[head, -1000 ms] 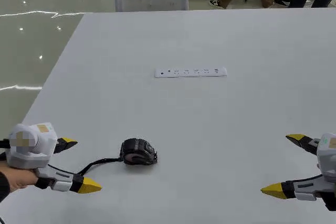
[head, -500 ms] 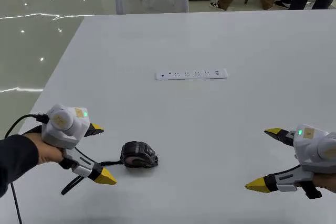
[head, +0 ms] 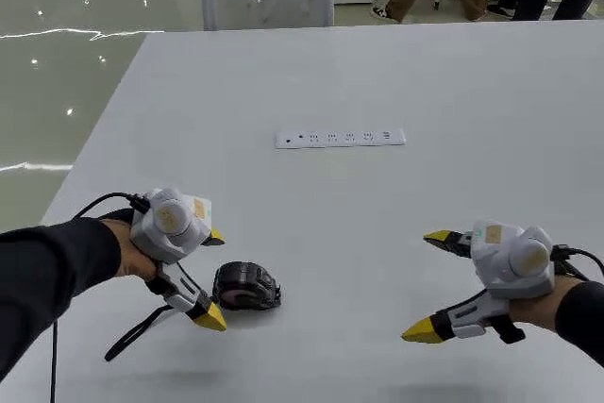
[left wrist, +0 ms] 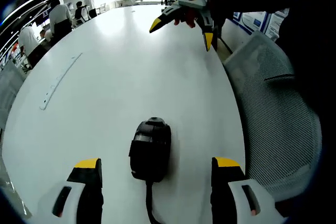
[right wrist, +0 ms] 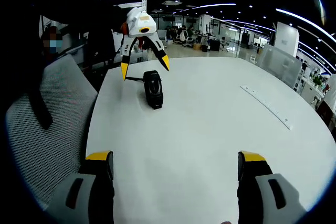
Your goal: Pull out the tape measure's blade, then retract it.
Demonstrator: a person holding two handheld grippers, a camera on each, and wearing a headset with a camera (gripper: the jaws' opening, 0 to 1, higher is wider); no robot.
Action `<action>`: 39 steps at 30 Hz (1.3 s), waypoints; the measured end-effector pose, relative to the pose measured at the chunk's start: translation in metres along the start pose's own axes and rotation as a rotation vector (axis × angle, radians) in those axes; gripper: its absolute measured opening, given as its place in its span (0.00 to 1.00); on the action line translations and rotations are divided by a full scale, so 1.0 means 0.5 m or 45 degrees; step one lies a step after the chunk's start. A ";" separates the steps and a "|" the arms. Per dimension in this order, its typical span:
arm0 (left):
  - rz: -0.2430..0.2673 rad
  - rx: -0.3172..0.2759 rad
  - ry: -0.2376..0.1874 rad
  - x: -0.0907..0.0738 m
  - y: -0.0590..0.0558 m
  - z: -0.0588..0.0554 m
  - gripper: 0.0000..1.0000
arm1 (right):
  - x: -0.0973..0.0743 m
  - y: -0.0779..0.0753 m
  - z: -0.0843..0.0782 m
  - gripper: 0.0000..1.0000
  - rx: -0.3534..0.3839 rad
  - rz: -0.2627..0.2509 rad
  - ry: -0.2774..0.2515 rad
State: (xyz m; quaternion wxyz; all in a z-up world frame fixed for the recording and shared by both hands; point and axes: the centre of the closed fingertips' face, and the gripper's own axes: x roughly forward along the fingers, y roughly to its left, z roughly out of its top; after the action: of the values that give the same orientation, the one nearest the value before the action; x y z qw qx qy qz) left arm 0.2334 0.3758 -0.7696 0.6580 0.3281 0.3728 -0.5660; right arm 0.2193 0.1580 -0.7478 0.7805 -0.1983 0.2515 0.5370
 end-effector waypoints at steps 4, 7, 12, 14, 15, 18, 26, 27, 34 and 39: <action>-0.048 0.002 0.017 0.016 -0.004 0.012 0.73 | 0.039 0.007 0.013 0.95 -0.033 0.047 0.013; -0.063 0.032 0.049 0.038 0.001 0.013 0.65 | 0.071 0.014 0.028 0.94 -0.060 0.088 0.025; -0.109 0.018 0.105 0.066 -0.005 0.017 0.62 | 0.122 0.030 0.068 0.94 -0.090 0.141 0.026; -0.123 0.044 0.109 0.068 -0.009 0.020 0.58 | 0.137 0.034 0.076 0.93 -0.099 0.155 0.029; -0.107 0.064 0.122 0.071 -0.002 0.017 0.54 | 0.150 0.037 0.081 0.91 -0.097 0.170 0.022; -0.111 0.067 0.138 0.076 0.003 0.014 0.43 | 0.180 0.049 0.084 0.85 -0.073 0.210 0.051; -0.118 0.101 0.226 0.079 0.002 0.004 0.36 | 0.255 0.064 0.097 0.74 -0.125 0.266 0.107; -0.123 0.094 0.232 0.079 0.002 0.003 0.36 | 0.265 0.067 0.102 0.73 -0.127 0.272 0.106; -0.131 0.085 0.261 0.080 0.002 0.000 0.36 | 0.315 0.077 0.115 0.55 -0.148 0.286 0.157; -0.124 0.061 0.236 0.080 0.002 0.002 0.36 | 0.345 0.081 0.115 0.37 -0.194 0.268 0.178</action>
State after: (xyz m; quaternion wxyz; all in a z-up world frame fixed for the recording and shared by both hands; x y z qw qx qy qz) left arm 0.2379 0.3551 -0.8034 0.5843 0.3761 0.4342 -0.5733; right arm 0.2430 0.3327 -0.8079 0.6831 -0.2665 0.2832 0.6182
